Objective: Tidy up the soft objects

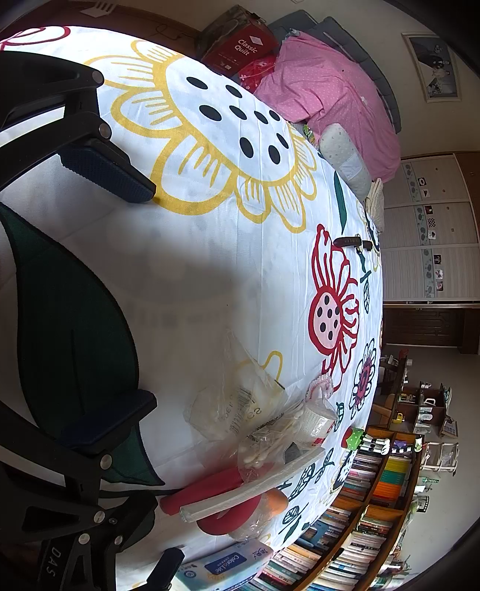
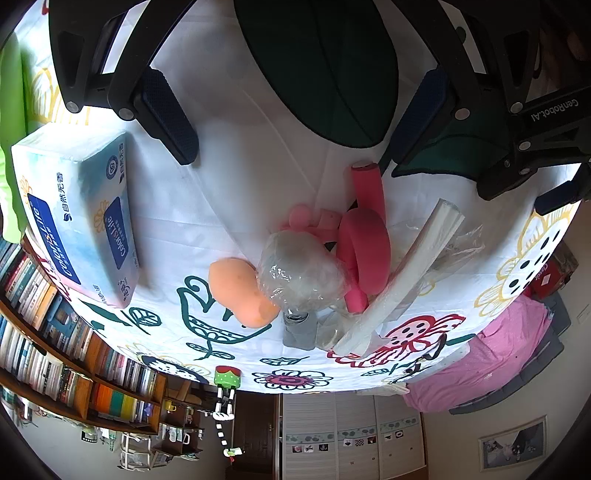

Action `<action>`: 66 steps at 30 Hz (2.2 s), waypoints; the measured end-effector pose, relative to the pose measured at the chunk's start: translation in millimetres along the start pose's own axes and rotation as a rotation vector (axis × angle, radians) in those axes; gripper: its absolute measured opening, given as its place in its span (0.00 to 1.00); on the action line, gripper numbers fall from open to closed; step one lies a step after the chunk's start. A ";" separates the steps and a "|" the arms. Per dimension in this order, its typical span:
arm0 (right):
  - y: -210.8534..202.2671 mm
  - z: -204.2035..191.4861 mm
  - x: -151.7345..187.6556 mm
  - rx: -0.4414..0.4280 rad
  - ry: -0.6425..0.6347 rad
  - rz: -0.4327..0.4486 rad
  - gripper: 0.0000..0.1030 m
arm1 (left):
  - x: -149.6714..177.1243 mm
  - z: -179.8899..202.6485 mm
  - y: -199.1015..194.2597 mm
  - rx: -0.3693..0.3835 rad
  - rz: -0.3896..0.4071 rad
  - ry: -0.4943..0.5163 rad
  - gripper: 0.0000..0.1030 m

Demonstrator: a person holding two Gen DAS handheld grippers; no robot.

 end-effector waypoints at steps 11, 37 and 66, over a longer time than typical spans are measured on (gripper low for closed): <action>-1.7 -1.0 4.6 -0.016 -0.022 -0.003 1.00 | -1.0 0.1 0.1 0.004 -0.001 -0.001 1.00; -35.5 -18.7 13.2 -0.221 -0.097 0.052 1.00 | -31.3 47.4 7.9 0.109 0.001 0.205 1.00; -54.1 2.3 -32.9 -0.249 -0.020 0.134 0.98 | -41.7 30.9 4.6 0.260 0.032 0.074 0.19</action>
Point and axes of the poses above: each gripper's, at about its wrist camera, not at the fingertips, and y roughly the way its jaws point, z to its right, x to its underside, the point moved 7 cm from there along y, roughly the way its jaws point, and after that the axes turned 8 degrees about -x, right-handed, at the moved point
